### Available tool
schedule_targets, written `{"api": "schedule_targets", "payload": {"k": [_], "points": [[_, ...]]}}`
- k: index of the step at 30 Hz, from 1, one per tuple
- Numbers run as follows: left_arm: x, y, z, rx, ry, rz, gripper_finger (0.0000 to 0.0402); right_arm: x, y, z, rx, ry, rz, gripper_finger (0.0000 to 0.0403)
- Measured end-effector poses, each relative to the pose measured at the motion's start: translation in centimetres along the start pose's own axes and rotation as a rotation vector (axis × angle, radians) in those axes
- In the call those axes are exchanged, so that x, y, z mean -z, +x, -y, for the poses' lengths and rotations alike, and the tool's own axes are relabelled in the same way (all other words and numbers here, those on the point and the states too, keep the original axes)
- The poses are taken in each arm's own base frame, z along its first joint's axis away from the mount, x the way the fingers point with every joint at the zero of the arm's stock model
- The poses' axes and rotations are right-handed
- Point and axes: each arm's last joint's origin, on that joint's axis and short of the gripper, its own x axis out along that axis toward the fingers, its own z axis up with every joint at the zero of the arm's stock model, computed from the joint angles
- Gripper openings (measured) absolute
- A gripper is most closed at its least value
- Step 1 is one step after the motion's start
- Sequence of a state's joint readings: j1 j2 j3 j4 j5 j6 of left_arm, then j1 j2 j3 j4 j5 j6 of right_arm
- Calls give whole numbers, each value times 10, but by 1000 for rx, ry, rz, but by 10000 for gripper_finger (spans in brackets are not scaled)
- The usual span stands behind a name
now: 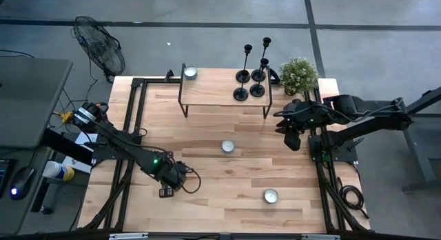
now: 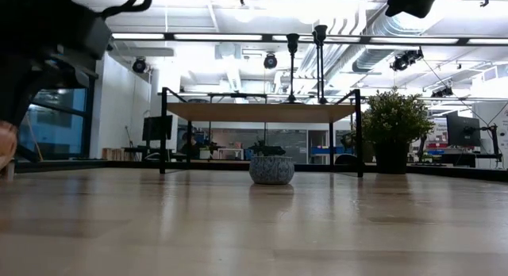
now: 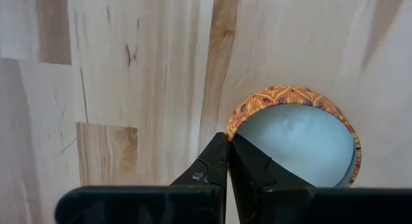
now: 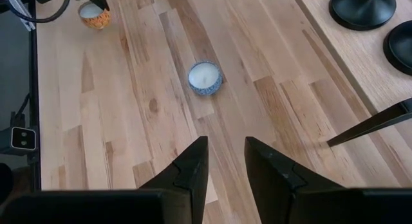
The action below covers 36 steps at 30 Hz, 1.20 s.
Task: Pick & Place candle stick holders
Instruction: Put the orange scented candle on the shelf
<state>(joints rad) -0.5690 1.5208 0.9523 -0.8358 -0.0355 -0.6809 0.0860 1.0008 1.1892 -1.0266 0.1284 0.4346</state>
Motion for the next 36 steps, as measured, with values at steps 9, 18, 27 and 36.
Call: {"api": "schedule_targets", "payload": {"k": [9, 18, 27, 36], "points": [[-9, -18, 6, 11, -163, 24, 0, 0, 0, 0, 0, 2, 0, 94], [-36, -45, -5, 34, -359, 62, 0, 0, 0, 0, -4, 2, -2, 94], [-64, -90, -30, 29, -465, 94, 0, 0, 0, 0, -4, 2, -2, 94], [-85, -131, -74, -32, -618, 155, 0, 0, 0, 0, 2, 2, 1, 94]]}}
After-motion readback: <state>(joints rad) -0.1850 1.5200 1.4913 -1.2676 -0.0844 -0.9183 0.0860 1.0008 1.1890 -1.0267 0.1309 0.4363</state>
